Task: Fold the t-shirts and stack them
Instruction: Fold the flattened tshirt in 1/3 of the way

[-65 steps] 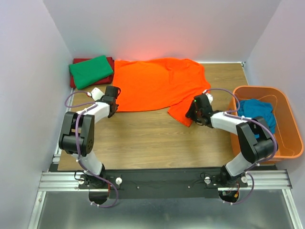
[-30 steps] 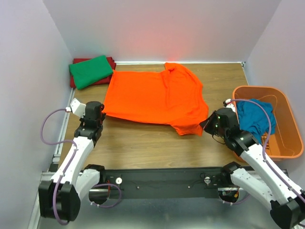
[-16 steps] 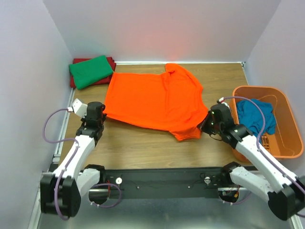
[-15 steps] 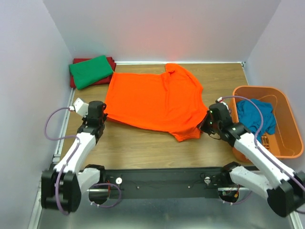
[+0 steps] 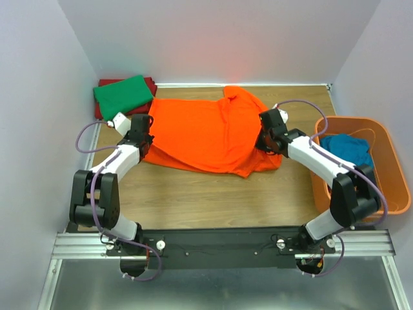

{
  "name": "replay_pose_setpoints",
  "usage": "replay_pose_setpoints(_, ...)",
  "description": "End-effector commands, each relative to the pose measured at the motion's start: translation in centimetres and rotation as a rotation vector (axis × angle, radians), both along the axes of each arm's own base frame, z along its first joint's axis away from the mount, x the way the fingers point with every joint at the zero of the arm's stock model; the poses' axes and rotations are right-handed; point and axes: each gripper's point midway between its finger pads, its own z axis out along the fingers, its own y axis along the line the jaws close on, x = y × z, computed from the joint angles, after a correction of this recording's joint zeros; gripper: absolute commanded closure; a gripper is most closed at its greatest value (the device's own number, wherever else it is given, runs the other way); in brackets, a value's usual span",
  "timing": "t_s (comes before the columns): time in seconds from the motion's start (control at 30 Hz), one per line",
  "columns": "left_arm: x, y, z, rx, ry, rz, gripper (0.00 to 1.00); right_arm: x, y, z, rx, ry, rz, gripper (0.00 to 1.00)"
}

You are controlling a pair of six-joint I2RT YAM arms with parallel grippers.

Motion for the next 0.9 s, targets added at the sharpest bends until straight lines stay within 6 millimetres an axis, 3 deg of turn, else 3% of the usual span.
replay_pose_setpoints(0.0, 2.2, -0.4, 0.7, -0.01, -0.019, 0.005, 1.0, 3.5, -0.4, 0.7, -0.025, -0.042, -0.017, 0.98)
replay_pose_setpoints(0.03, 2.5, -0.5, 0.1, -0.01, 0.001, 0.009, 1.0, 3.8, -0.4, 0.8, -0.018, -0.04, -0.015, 0.98)
replay_pose_setpoints(0.13, 3.9, -0.5, 0.5, -0.012, 0.0, 0.017, 1.0, 5.0, -0.8, 0.9, -0.015, -0.042, -0.021, 0.98)
replay_pose_setpoints(0.37, 5.2, -0.4, 0.4, -0.007, 0.01, 0.023, 1.0, 7.1, -2.0, 0.6, 0.015, -0.033, -0.038, 0.99)
replay_pose_setpoints(0.87, 6.0, 1.8, 0.1, -0.018, 0.009, 0.056, 1.0, 8.5, -3.6, 0.0, 0.048, -0.026, -0.056, 0.99)
